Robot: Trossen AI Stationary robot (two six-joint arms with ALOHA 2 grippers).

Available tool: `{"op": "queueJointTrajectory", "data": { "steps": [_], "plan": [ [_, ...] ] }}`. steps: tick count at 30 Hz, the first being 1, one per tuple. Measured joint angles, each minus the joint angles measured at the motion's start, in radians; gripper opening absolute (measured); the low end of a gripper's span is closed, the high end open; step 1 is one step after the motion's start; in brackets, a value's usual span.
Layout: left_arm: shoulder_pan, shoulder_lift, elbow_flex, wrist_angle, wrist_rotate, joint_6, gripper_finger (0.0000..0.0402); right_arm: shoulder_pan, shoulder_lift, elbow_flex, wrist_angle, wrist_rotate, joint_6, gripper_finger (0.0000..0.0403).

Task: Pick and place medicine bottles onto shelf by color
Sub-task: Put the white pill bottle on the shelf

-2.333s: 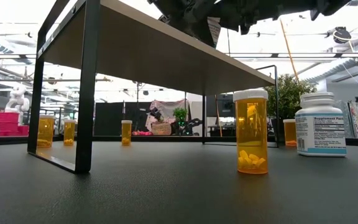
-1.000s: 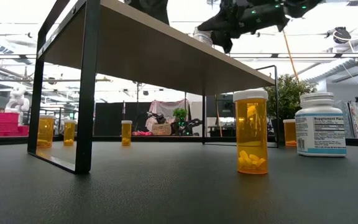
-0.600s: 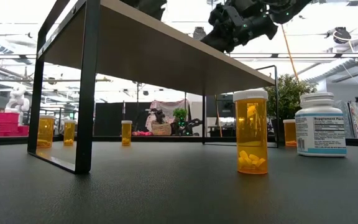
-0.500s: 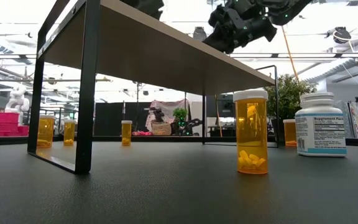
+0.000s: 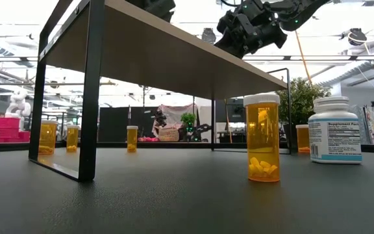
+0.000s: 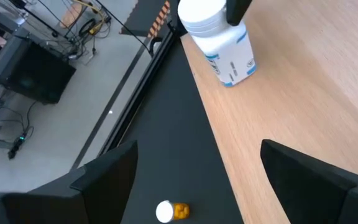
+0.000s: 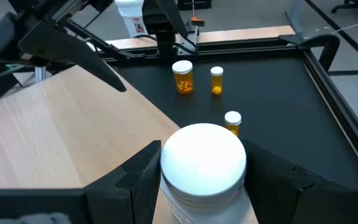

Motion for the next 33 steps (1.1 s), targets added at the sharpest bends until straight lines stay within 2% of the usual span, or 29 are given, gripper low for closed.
{"op": "queueJointTrajectory", "data": {
  "steps": [2, 7, 16, 26, 33],
  "plan": [
    [0.000, 0.000, 0.000, 0.000, 0.000, 0.000, 0.0339, 0.002, 0.000, 0.000, 0.000, 0.004, 0.019, 0.0192],
    [0.000, 0.000, 0.000, 0.000, 0.001, 0.000, 0.0339, 0.025, -0.001, 0.000, 0.007, 0.101, 0.034, 0.0192],
    [-0.003, 0.000, 0.000, -0.001, 0.001, 0.000, 0.0339, 0.045, -0.002, 0.000, 0.001, 0.101, 0.029, 0.0193],
    [-0.014, 0.000, 0.000, -0.002, 0.002, -0.006, 0.0339, 0.043, -0.005, 0.000, -0.008, 0.105, 0.036, 0.0235],
    [-0.014, 0.000, 0.000, -0.002, 0.003, -0.006, 0.0339, 0.043, -0.005, -0.001, -0.005, 0.109, 0.034, 0.0248]
  ]
}}
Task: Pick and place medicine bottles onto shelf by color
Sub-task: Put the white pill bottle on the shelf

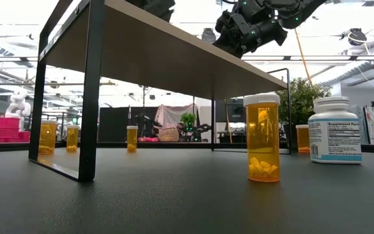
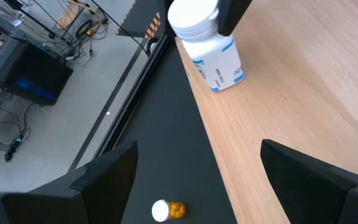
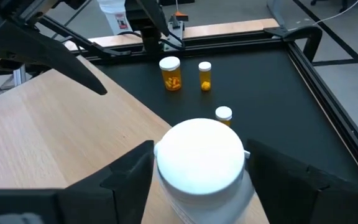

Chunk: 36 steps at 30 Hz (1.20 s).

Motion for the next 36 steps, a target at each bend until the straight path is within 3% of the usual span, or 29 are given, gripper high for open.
{"op": "queueJointTrajectory", "data": {
  "steps": [14, 25, 31, 36],
  "plan": [
    [0.000, 0.000, 0.000, 0.000, 0.000, 0.000, 0.0339, 0.000, -0.013, -0.001, 0.022, 0.009, -0.006, 0.0278],
    [-0.009, 0.000, 0.000, -0.001, -0.001, 0.002, 0.0339, 0.020, -0.146, -0.001, -0.026, 0.052, 0.041, 0.0297],
    [-0.015, 0.000, 0.000, -0.010, -0.001, 0.005, 0.0339, 0.136, -0.251, -0.001, -0.177, 0.193, 0.044, 0.0297],
    [-0.034, -0.011, 0.000, -0.017, -0.001, -0.002, 0.0339, 0.313, -0.332, -0.001, -0.337, 0.363, 0.083, 0.0297]
  ]
}}
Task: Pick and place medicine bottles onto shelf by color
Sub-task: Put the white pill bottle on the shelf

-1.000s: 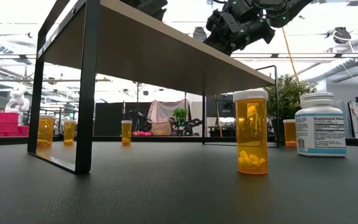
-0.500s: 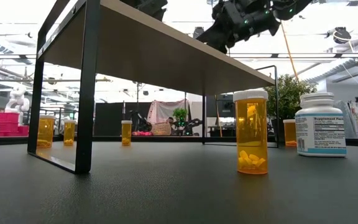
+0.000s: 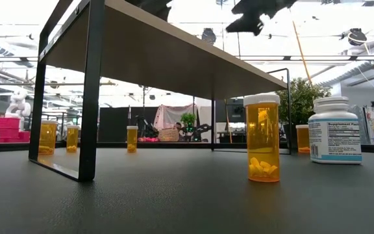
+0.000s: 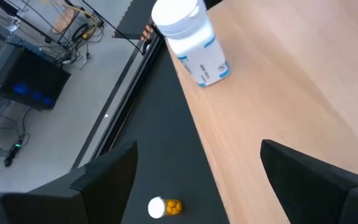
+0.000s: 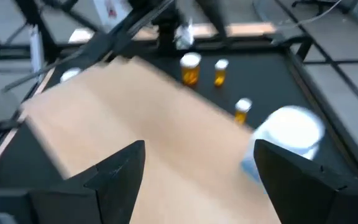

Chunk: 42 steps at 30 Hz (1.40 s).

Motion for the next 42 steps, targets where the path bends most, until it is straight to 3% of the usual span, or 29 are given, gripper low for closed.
{"op": "queueJointTrajectory", "data": {
  "steps": [10, 18, 23, 30, 42],
  "plan": [
    [-0.118, -0.079, 0.001, -0.010, 0.002, -0.105, 0.0339, 0.438, -0.048, -0.003, -0.161, 0.376, 0.227, 0.0297],
    [-0.227, -0.086, 0.001, -0.035, 0.005, -0.184, 0.0339, 0.675, -0.043, -0.122, -0.149, 0.527, 0.453, 0.0297],
    [-0.260, -0.085, 0.001, -0.034, 0.004, -0.207, 0.0339, 0.721, -0.043, -0.228, -0.134, 0.551, 0.543, 0.0297],
    [-0.273, -0.085, 0.001, -0.034, 0.004, -0.251, 0.0339, 0.696, -0.043, -0.366, -0.084, 0.546, 0.617, 0.0297],
    [-0.298, -0.085, 0.001, -0.016, 0.003, -0.264, 0.0340, 0.697, -0.044, -0.441, -0.027, 0.502, 0.653, 0.0259]
  ]
}}
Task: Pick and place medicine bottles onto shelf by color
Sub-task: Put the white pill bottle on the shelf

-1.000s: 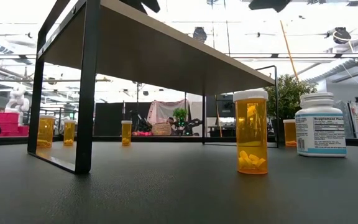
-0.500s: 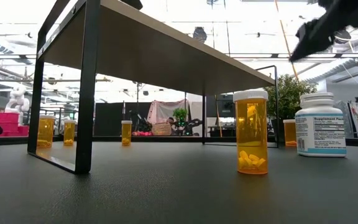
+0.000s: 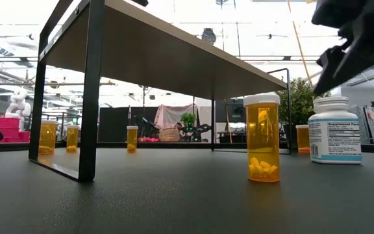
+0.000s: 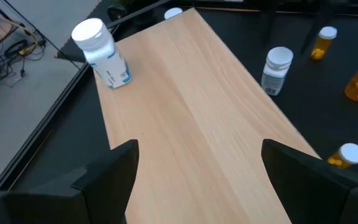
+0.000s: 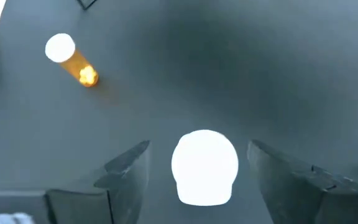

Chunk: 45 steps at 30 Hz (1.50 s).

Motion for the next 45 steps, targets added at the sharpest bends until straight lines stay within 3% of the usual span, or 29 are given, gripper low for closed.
{"op": "queueJointTrajectory", "data": {
  "steps": [8, 25, 36, 45],
  "plan": [
    [-0.004, 0.000, 0.000, 0.028, 0.000, 0.048, 0.0340, -0.005, 0.000, -0.069, 0.104, 0.019, -0.051, 0.0243],
    [-0.004, 0.000, 0.000, 0.036, 0.000, 0.050, 0.0340, -0.014, 0.071, -0.069, 0.109, -0.037, -0.034, 0.0239],
    [-0.004, 0.000, -0.001, 0.090, 0.000, 0.077, 0.0340, -0.014, 0.040, -0.069, 0.108, -0.040, -0.059, 0.0166],
    [-0.004, 0.012, -0.001, 0.176, -0.002, 0.107, 0.0340, -0.014, -0.062, -0.069, 0.171, -0.040, -0.058, 0.0193]
  ]
}}
